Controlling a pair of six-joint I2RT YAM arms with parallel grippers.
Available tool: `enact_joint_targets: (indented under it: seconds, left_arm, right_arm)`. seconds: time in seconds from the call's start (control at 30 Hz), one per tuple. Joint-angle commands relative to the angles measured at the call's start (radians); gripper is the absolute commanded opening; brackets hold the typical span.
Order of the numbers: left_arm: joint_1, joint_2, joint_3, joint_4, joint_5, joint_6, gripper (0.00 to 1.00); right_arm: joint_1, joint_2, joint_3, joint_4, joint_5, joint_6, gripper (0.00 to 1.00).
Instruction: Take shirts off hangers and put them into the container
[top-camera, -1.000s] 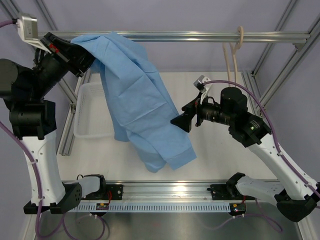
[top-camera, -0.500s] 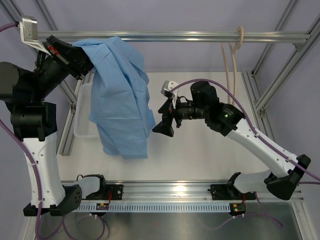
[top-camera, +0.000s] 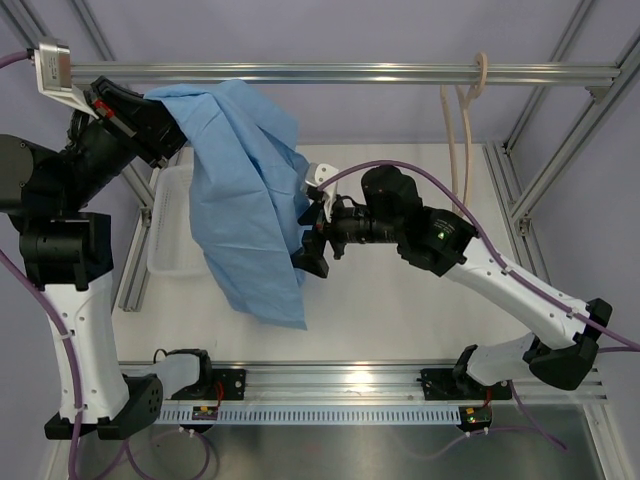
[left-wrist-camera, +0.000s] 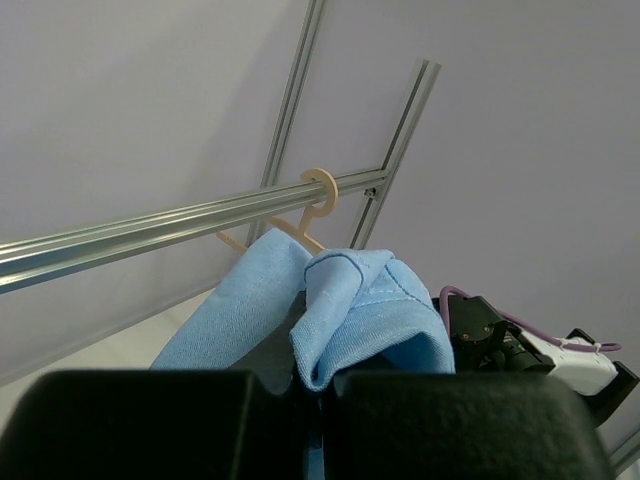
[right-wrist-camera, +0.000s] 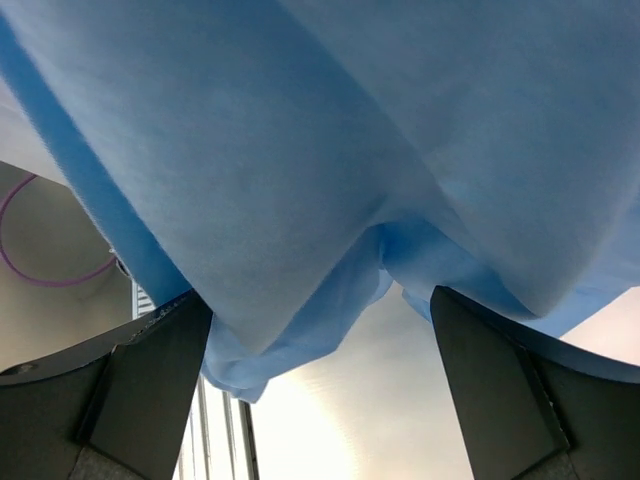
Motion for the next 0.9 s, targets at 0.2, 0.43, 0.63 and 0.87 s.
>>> enact_joint_targets:
  seconds: [0.2,0.43,0.63,0.87]
  left_arm:
    - [-0.015,0.018,0.079,-0.113,-0.023,0.112,0.00]
    - [-0.017,0.018,0.024,-0.095,-0.020,0.128,0.00]
    - [-0.024,0.013,0.013,-0.080,-0.015,0.117,0.00]
    - [-0.027,0.013,0.033,-0.055,0.014,0.074,0.00]
  right_arm:
    - [0.123,-0.052,0.049,-0.037,0.210,0.017,0.99]
    - [0.138,-0.103,0.138,-0.135,0.252,0.019,1.00]
    - [0.144,-0.039,0.172,-0.152,0.193,0.019,0.99]
    - [0.176,0.039,0.178,-0.084,0.173,-0.007,0.99]
